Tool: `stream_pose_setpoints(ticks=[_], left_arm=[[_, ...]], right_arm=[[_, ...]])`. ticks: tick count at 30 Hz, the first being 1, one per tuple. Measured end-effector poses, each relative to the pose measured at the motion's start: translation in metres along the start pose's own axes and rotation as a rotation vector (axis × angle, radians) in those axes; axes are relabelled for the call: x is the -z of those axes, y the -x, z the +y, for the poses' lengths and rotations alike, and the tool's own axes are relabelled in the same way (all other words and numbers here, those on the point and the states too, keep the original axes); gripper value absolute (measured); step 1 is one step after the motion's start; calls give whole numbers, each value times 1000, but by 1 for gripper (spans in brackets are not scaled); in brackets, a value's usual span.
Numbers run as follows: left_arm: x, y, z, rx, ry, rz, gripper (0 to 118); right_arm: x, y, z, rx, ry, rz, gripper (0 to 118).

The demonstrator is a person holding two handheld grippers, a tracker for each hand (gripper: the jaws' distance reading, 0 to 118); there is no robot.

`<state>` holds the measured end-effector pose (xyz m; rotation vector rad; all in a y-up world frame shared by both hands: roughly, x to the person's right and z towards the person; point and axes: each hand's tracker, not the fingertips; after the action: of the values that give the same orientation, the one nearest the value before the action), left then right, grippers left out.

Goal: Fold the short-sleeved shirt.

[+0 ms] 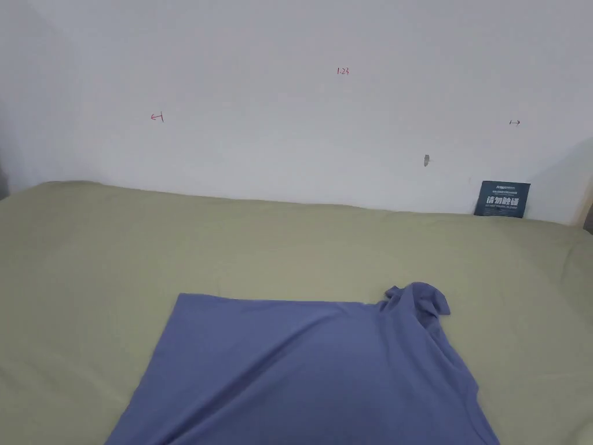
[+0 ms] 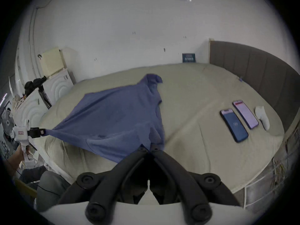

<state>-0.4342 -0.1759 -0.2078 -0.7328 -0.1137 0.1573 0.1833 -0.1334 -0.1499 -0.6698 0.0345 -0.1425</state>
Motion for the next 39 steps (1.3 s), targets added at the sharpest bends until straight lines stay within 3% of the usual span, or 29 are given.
stream_pose_setpoints(ticks=[1,2,3,4,5,6,8,9,14,16,17,19,20,21,24,33,35,36,38,39], left_arm=[[3,2,-3,-5,9,-1,15],[6,3,-5,-6,18,-3,37],[8,3,-8,-9,24,2,37],[10,5,-11,-13,25,35,47],[10,7,-14,-25,24,40,68],[9,8,-16,-51,21,51,96],[-2,11,-17,-128,-25,57,99],[-8,9,-16,-146,-46,60,99],[-53,-31,1,-122,-226,121,98],[-71,-54,5,-91,-286,166,97],[-80,-65,6,-69,-321,169,95],[-92,-82,4,-11,-375,145,75],[-97,-93,2,30,-381,145,52],[-100,-101,0,73,-375,162,2],[-96,-117,-8,169,-273,176,0],[-64,-64,-12,33,-3,135,0],[-49,-49,-8,47,69,114,3],[-41,-46,-8,59,75,112,23],[-24,-40,-8,93,110,114,83],[-15,-37,-8,98,143,112,102]], right_arm=[[4,-3,-6,-10,1,-8,0],[6,-5,-11,-13,-7,-12,0],[7,-6,-13,-9,-10,-25,0],[8,-7,-15,-6,-19,-37,0],[6,-10,-17,2,-28,-35,5],[3,-12,-18,16,-38,-38,33],[1,-12,-17,15,-26,-44,105],[-2,-9,-17,15,-36,-40,117],[-29,20,2,-33,-196,-61,116],[-40,31,8,-29,-258,-55,105],[-47,41,7,-27,-280,-56,89],[-54,52,6,-45,-306,-52,13],[-55,58,5,-70,-306,-76,0],[-58,66,3,-110,-318,-92,0],[-65,74,-6,-97,-306,-48,0],[-64,84,-24,-93,-253,-16,0],[-60,81,-22,-81,-242,-22,0],[-59,79,-21,-76,-239,-26,0],[-54,72,-21,-66,-234,-27,0],[-53,71,-21,-62,-231,-29,0]])
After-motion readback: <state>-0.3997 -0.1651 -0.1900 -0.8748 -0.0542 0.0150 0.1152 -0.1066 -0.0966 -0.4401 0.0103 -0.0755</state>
